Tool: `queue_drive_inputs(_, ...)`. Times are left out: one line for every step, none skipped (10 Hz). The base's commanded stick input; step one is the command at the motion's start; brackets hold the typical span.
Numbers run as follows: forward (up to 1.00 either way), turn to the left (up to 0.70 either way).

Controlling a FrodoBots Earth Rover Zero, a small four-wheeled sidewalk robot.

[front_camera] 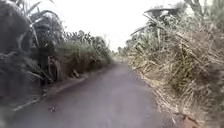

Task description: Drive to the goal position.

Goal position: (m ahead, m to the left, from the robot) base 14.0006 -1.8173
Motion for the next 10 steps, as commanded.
queue_drive_inputs(0.70,0.00)
queue_drive_inputs(0.70,0.00)
queue_drive_inputs(0.70,0.00)
queue_drive_inputs(0.88,0.00)
queue_drive_inputs(0.93,0.00)
queue_drive_inputs(0.98,0.00)
queue_drive_inputs(1.00,-0.24)
queue_drive_inputs(1.00,-0.31)
queue_drive_inputs(1.00,-0.37)
queue_drive_inputs(1.00,-0.36)
